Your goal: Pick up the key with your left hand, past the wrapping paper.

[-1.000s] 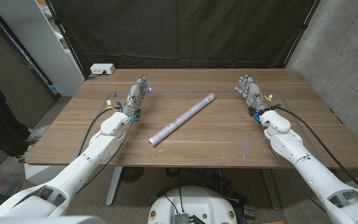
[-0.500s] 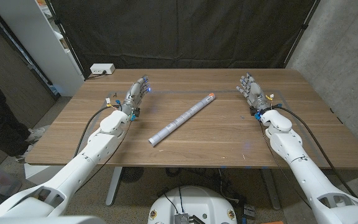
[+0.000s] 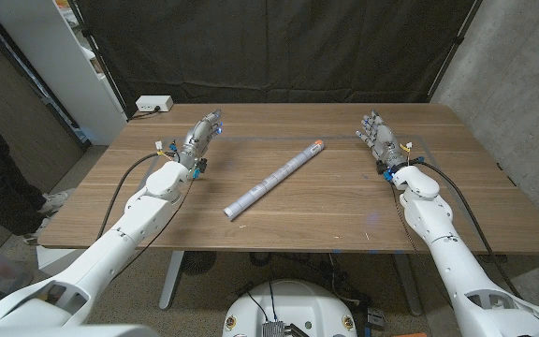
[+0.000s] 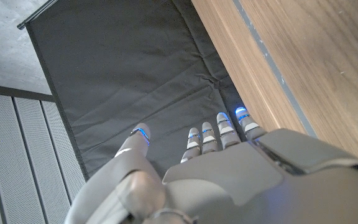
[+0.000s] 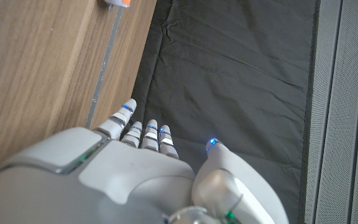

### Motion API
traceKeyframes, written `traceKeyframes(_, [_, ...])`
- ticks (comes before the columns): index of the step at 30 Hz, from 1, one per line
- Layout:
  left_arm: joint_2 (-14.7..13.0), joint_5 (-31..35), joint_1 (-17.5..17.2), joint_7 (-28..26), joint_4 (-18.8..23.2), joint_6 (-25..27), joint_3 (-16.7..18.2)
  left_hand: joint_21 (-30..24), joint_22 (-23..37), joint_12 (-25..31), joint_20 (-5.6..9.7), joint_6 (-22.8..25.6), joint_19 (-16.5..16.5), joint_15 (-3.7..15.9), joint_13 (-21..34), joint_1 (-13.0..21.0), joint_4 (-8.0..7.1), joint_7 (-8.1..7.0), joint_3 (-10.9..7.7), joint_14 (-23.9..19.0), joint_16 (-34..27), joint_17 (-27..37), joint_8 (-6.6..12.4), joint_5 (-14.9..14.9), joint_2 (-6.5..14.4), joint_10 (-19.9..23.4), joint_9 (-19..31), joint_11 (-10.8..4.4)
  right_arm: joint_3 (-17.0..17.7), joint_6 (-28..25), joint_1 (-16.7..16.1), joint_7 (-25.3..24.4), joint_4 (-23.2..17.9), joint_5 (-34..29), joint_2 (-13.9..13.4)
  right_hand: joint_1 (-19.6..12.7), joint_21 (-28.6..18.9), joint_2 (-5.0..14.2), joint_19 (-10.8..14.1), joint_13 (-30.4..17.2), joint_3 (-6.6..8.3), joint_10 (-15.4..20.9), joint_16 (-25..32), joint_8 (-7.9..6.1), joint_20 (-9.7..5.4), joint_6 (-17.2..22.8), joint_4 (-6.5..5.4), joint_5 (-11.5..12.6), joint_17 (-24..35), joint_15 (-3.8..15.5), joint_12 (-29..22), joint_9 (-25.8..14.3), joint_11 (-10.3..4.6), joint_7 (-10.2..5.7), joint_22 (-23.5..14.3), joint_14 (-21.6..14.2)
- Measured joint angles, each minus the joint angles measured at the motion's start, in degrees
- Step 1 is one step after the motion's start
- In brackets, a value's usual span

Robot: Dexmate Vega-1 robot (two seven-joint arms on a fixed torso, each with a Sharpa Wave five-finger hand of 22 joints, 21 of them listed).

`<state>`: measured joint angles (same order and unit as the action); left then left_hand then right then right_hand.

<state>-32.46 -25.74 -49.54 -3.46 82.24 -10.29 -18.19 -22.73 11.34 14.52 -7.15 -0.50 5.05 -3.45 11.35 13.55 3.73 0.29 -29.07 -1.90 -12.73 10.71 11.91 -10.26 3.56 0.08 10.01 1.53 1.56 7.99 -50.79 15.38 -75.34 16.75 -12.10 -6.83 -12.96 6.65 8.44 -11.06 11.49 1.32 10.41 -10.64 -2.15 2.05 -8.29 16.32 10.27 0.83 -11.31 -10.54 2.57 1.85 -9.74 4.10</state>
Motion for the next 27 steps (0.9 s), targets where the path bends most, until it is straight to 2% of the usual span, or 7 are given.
traceKeyframes(11, [-1.9,2.9,-0.6,-1.5,3.0,1.8,0.8,0.0,0.3,0.0,0.42,0.8,0.0,0.63,0.0,1.0,1.05,-0.41,0.10,-0.6,-0.2,0.1,0.00,0.0,-0.5,0.6,0.3,-0.61,1.7,0.0,0.3,1.7,0.3,-1.8,1.7,0.0,0.3,0.00,0.0,0.0,0.23,0.0,0.0,0.00,0.00,0.3,0.23,0.0,0.0,0.00,0.0,0.0,0.00,0.31,0.0,0.0])
traceKeyframes(16, [-2.7,4.0,-0.8,-1.9,4.1,2.5,1.2,0.0,0.3,0.3,0.42,1.1,0.0,0.81,0.3,1.4,1.57,-0.10,0.05,-0.8,-0.2,0.4,0.00,0.0,-0.5,1.1,0.3,-0.71,2.1,0.1,0.4,2.2,0.3,-2.2,2.0,0.0,0.3,0.00,0.0,0.0,0.23,0.3,0.0,0.00,0.00,0.3,0.23,0.0,0.0,0.00,0.0,0.0,0.25,0.31,0.0,0.0])
traceKeyframes(27, [-5.3,7.4,-1.1,-2.6,7.1,4.3,1.9,0.0,0.3,0.3,0.61,2.2,-0.2,1.11,0.3,2.3,2.47,-0.49,-0.25,-1.1,-0.2,0.4,0.45,0.0,-0.8,1.4,0.3,-1.02,2.7,0.4,0.6,3.1,0.3,-2.8,2.7,0.0,0.5,0.00,0.0,0.0,0.23,0.3,0.0,0.00,0.00,0.5,0.23,0.0,0.0,0.00,0.0,0.0,0.30,0.54,0.0,0.0])
